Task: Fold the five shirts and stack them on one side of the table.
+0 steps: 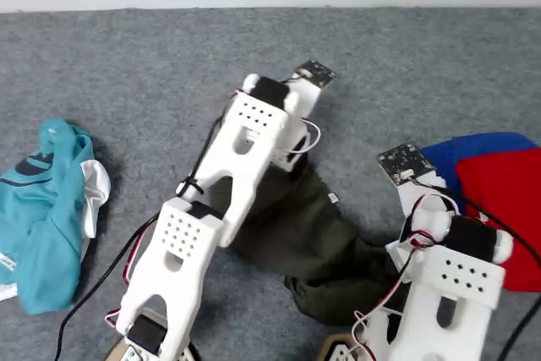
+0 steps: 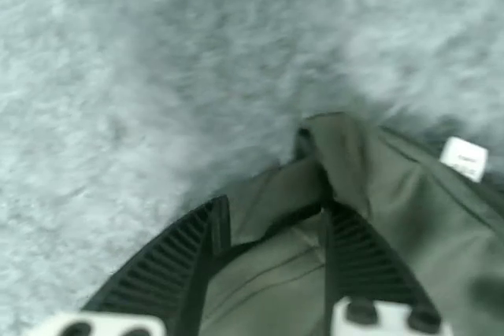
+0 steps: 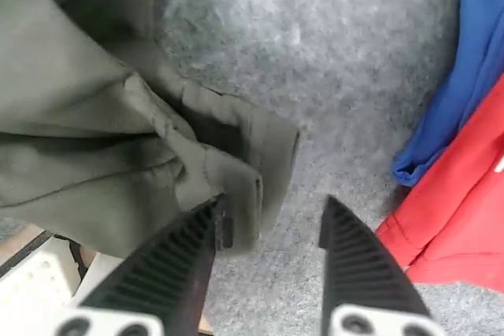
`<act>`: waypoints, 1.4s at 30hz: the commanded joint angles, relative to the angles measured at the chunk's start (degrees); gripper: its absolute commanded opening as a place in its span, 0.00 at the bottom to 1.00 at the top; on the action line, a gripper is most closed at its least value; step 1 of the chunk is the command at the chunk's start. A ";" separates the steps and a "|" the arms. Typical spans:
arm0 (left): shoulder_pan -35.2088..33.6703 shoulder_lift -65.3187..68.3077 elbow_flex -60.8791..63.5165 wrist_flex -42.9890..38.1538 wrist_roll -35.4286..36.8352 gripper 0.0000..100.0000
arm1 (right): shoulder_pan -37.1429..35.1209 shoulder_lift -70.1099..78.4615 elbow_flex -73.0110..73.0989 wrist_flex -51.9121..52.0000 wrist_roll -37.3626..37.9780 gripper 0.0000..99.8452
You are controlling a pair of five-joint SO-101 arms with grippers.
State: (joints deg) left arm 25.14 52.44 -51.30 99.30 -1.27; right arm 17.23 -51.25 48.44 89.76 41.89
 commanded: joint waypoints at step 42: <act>3.16 14.59 -19.56 0.62 0.18 0.10 | 0.75 -0.84 -0.09 -0.75 0.35 0.20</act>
State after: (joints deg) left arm 30.15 67.74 -68.79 99.38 -1.01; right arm 17.41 -51.25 48.62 89.14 41.89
